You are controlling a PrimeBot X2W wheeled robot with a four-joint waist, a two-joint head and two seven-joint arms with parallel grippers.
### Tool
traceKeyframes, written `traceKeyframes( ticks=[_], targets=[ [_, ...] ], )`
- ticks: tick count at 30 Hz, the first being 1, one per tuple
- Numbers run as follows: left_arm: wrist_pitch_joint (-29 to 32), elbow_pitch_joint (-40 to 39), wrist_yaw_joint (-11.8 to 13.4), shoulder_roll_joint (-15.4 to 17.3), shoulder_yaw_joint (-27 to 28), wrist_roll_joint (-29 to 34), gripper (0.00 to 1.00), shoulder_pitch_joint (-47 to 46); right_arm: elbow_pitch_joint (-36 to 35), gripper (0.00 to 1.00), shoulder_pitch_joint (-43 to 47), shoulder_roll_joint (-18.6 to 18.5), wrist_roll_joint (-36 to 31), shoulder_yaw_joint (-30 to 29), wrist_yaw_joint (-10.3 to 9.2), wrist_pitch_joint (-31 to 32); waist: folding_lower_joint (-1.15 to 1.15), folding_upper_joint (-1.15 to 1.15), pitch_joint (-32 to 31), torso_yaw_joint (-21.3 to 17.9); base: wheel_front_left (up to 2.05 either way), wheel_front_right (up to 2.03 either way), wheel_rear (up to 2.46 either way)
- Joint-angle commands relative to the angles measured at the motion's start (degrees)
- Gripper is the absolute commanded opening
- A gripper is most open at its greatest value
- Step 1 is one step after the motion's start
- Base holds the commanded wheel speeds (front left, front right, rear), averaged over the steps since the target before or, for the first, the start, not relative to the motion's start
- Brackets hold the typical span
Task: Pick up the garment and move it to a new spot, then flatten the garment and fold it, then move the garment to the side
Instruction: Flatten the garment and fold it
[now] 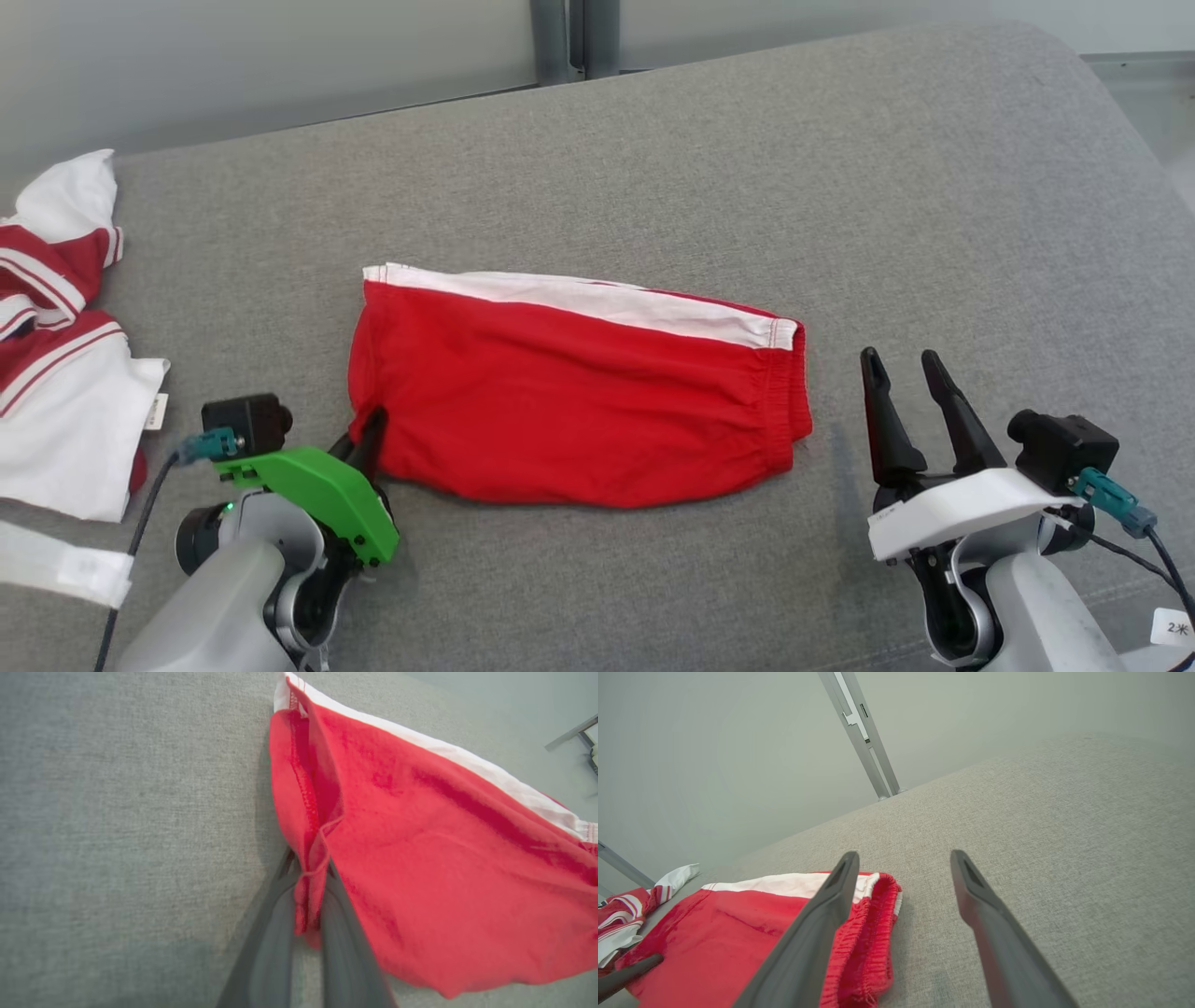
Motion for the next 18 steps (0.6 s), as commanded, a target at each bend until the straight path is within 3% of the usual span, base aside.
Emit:
traceKeyframes(
  ticks=[1, 5, 12, 18],
  targets=[
    [-0.8, -1.3, 1.2, 0.5, 0.4, -0.5, 0.0, 2.1, -0.2, 1.0, 0.9, -0.1, -0.4, -0.3, -0.04, 0.3, 0.0, 0.0, -1.5, 1.6, 0.0, 0.0, 0.0],
    [-3.2, -8.1, 6.1, 0.7, 1.6, -1.7, 0.0, 8.1, -0.7, 1.0, 1.2, -0.1, -1.4, -1.2, -0.04, 1.3, 0.0, 0.0, -2.7, 3.2, 0.0, 0.0, 0.0],
    [-5.6, -16.9, 12.3, 0.4, 2.3, -2.8, 0.0, 15.5, -1.5, 1.0, 1.1, -0.1, -2.5, -2.3, -0.04, 2.8, 0.0, 0.0, -3.5, 4.7, 0.0, 0.0, 0.0],
    [-6.5, -20.1, 14.4, -0.2, 2.7, -3.4, 0.0, 18.3, -1.6, 1.0, 0.8, -0.1, -2.8, -2.4, -0.04, 3.6, 0.0, 0.0, -3.8, 5.1, 0.0, 0.0, 0.0]
  ],
)
